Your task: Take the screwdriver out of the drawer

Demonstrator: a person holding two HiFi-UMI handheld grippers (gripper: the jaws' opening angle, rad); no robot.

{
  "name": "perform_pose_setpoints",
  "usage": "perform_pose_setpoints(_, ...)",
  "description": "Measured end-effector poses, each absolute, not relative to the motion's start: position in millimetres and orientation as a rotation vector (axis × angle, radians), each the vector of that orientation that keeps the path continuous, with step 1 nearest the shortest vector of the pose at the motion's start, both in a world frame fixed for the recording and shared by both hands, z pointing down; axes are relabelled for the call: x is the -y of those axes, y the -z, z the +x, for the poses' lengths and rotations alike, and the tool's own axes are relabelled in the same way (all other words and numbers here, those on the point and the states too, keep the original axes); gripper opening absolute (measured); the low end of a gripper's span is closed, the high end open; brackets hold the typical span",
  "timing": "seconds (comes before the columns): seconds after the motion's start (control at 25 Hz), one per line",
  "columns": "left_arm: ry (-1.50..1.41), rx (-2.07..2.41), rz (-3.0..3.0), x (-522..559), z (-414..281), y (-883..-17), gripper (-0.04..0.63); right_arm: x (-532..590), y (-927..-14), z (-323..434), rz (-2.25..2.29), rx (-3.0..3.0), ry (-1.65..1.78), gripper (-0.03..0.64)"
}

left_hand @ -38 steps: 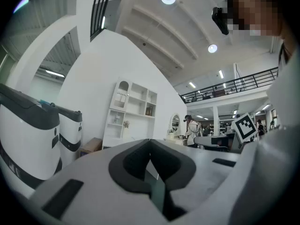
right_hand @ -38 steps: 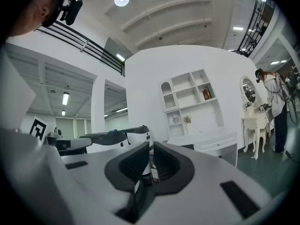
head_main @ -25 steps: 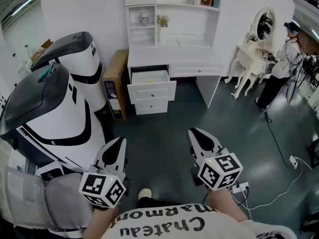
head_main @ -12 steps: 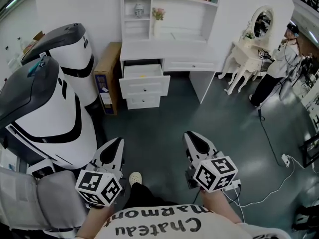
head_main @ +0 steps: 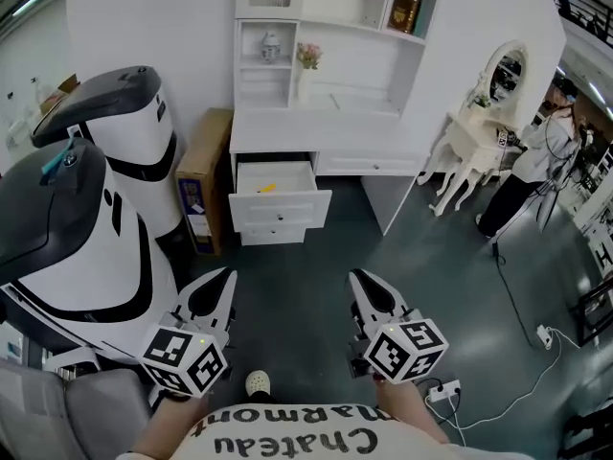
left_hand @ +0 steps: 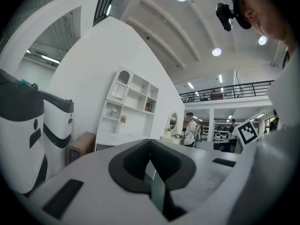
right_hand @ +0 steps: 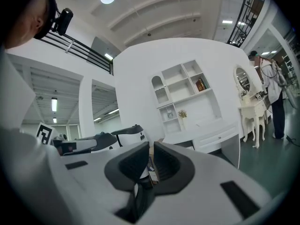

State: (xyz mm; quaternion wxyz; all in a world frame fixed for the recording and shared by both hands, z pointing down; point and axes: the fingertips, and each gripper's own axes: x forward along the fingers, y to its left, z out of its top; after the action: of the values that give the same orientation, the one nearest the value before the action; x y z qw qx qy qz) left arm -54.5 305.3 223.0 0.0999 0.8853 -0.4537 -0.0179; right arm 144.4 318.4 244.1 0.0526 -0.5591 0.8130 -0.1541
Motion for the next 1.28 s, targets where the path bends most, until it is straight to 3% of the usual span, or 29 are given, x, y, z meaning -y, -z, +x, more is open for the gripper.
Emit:
perform_pose_setpoints(0.52, 0.066, 1.364, 2.62, -164.7, -115.3, -219.0, 0.023, -176.2, -249.3, 83.2, -1.662, -2.467, 0.5, 0.049)
perform_pose_setpoints(1.28, 0.062, 1.406, 2.552, -97.2, -145.3, -230.3, 0.023, -93.2, -267.8, 52.6, -1.605, -2.502, 0.605, 0.049)
